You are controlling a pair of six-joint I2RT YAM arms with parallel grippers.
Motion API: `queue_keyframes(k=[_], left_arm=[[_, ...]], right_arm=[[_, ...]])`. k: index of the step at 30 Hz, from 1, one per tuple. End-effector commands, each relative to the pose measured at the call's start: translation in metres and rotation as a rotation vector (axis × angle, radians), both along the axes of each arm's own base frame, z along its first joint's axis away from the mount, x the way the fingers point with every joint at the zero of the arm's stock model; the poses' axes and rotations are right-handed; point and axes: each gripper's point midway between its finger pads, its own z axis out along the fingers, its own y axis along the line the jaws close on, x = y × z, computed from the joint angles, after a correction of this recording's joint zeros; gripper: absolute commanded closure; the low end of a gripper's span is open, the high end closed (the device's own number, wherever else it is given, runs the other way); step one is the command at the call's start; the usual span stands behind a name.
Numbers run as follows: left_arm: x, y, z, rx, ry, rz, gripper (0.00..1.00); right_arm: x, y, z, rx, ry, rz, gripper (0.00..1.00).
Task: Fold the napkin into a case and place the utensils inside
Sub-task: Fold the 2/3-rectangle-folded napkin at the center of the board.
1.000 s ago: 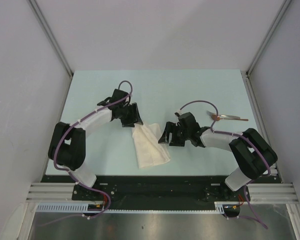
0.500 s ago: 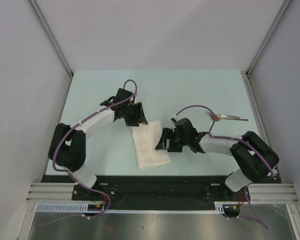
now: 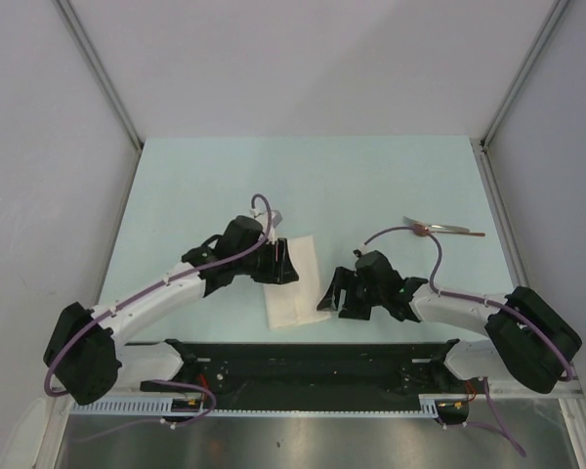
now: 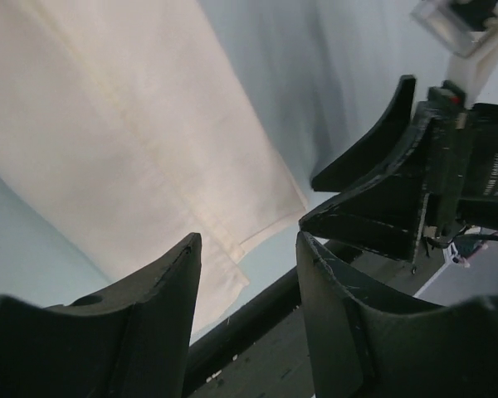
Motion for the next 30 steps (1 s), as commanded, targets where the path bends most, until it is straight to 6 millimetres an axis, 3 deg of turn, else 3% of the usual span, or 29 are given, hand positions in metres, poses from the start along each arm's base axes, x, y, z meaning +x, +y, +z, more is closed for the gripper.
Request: queue_keyframes(k=[1,4,5,6,7,8,10,11,12,13,15,16,18,19,23,26,27,30], left_arm=[[0.011,-0.015,0.028,-0.015,-0.238,-0.019,0.45],[-0.006,-0.039,0.042,-0.045,-0.359,-0.053,0.38],[-0.016,-0.046,0.036,-0.038,-0.383,-0.069,0.34],[-0.020,-0.052,0.033,-0.039,-0.393,-0.083,0.19],[-0.023,-0.059,0.034,-0.040,-0.400,-0.092,0.19],[-0.027,-0.064,0.020,0.020,-0.395,-0.092,0.20],[-0.032,-0.073,0.015,0.089,-0.388,-0.109,0.24],[-0.036,-0.074,-0.007,0.199,-0.385,-0.103,0.30],[-0.036,-0.075,-0.013,0.247,-0.382,-0.101,0.33],[-0.035,-0.087,-0.007,0.261,-0.387,-0.097,0.36],[-0.038,-0.082,-0.034,0.411,-0.362,-0.082,0.40],[-0.036,-0.092,-0.028,0.417,-0.372,-0.076,0.41],[-0.040,-0.091,-0.047,0.522,-0.362,-0.085,0.44],[-0.038,-0.102,-0.037,0.519,-0.375,-0.075,0.43],[-0.048,-0.108,-0.043,0.618,-0.374,-0.087,0.41],[-0.060,-0.108,-0.058,0.678,-0.311,-0.095,0.37],[-0.062,-0.099,-0.062,0.735,-0.295,-0.101,0.36],[-0.061,-0.098,-0.060,0.778,-0.313,-0.069,0.30]], right_arm=[[0.005,-0.006,-0.005,0.013,0.041,-0.080,0.23],[0.007,-0.036,-0.010,-0.017,0.142,-0.233,0.23],[0.011,-0.050,-0.010,-0.031,0.170,-0.294,0.23],[0.015,-0.059,-0.009,-0.046,0.158,-0.330,0.22],[0.022,-0.064,0.000,-0.048,0.122,-0.346,0.22],[0.024,-0.077,0.007,-0.073,0.107,-0.384,0.20],[0.031,-0.105,0.016,-0.165,0.054,-0.445,0.19],[0.040,-0.124,0.020,-0.187,0.042,-0.510,0.18],[0.041,-0.134,0.021,-0.210,0.032,-0.504,0.18],[0.040,-0.144,0.021,-0.221,0.045,-0.521,0.17],[0.047,-0.161,0.027,-0.196,0.035,-0.541,0.17],[0.046,-0.165,0.027,-0.192,0.041,-0.541,0.17],[0.050,-0.173,0.032,-0.179,0.033,-0.553,0.17],[0.050,-0.176,0.032,-0.194,0.027,-0.537,0.17],[0.051,-0.177,0.032,-0.210,0.018,-0.516,0.17],[0.051,-0.173,0.030,-0.192,0.022,-0.496,0.17],[0.052,-0.172,0.030,-0.189,0.023,-0.494,0.17],[0.052,-0.169,0.027,-0.178,0.022,-0.483,0.17]])
